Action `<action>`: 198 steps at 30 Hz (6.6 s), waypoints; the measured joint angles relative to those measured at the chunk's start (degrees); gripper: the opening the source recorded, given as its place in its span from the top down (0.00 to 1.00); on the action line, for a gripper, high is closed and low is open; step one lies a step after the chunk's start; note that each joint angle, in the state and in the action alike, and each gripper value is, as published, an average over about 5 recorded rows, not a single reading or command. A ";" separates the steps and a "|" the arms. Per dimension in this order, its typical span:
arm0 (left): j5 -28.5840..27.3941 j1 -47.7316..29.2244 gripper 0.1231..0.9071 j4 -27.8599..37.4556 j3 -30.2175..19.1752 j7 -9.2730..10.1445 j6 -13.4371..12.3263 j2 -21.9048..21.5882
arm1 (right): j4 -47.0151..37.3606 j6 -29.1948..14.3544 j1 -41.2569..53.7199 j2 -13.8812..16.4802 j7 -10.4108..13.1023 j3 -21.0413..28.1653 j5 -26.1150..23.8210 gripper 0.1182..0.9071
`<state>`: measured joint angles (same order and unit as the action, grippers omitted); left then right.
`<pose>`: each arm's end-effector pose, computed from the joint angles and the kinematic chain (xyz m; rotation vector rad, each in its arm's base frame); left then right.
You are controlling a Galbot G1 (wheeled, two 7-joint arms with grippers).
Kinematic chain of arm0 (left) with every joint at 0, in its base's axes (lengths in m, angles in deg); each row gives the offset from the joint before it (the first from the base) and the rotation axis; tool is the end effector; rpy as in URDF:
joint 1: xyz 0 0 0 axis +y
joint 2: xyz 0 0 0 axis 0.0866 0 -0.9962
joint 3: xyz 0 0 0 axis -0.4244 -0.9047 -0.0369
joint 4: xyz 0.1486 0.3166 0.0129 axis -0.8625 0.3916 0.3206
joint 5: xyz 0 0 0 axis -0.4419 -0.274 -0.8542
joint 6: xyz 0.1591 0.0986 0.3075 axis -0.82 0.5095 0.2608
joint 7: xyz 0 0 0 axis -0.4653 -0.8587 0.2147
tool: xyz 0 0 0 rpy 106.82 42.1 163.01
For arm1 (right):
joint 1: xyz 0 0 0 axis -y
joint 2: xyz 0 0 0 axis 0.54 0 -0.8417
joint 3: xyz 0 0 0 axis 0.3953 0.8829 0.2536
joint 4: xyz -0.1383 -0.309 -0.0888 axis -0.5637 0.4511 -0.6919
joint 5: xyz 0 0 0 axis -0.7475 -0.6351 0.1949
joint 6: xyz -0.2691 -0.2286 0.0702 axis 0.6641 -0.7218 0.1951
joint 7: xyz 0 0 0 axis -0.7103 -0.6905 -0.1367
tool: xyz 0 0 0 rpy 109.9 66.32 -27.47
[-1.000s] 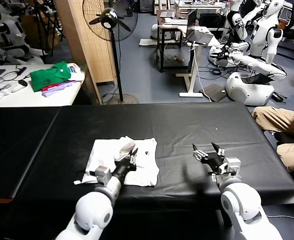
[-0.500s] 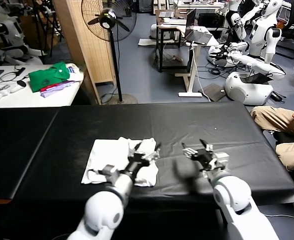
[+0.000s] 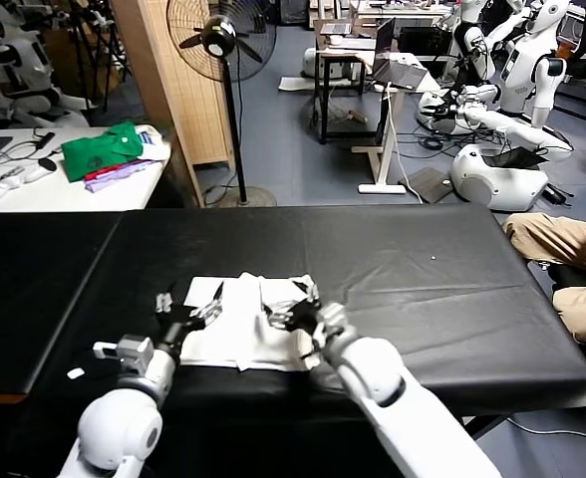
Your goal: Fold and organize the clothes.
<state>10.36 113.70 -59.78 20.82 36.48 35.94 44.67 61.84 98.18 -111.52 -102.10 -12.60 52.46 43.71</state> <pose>0.2395 0.0428 -0.2440 -0.1882 -2.9589 -0.0463 0.3487 0.1209 -0.2837 0.8780 -2.6914 0.3654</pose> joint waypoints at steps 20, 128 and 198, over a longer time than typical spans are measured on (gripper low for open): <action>4.26 -0.38 0.14 4.02 2.14 -0.92 -1.34 0.57 | 1.45 0.01 -4.49 -2.66 10.76 -11.51 -8.79 0.14; -6.28 8.85 0.14 -7.21 -1.71 -15.28 -22.25 -8.12 | 3.36 9.33 -7.10 -5.51 14.38 -9.38 37.61 0.19; 10.63 37.99 0.14 -10.43 19.43 2.59 -9.10 -8.05 | 37.59 -11.89 -60.87 5.55 15.24 -33.78 3.17 0.14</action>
<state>20.99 151.69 -70.21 40.25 39.07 26.84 36.62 99.43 86.30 -172.39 -96.55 2.64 18.67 46.88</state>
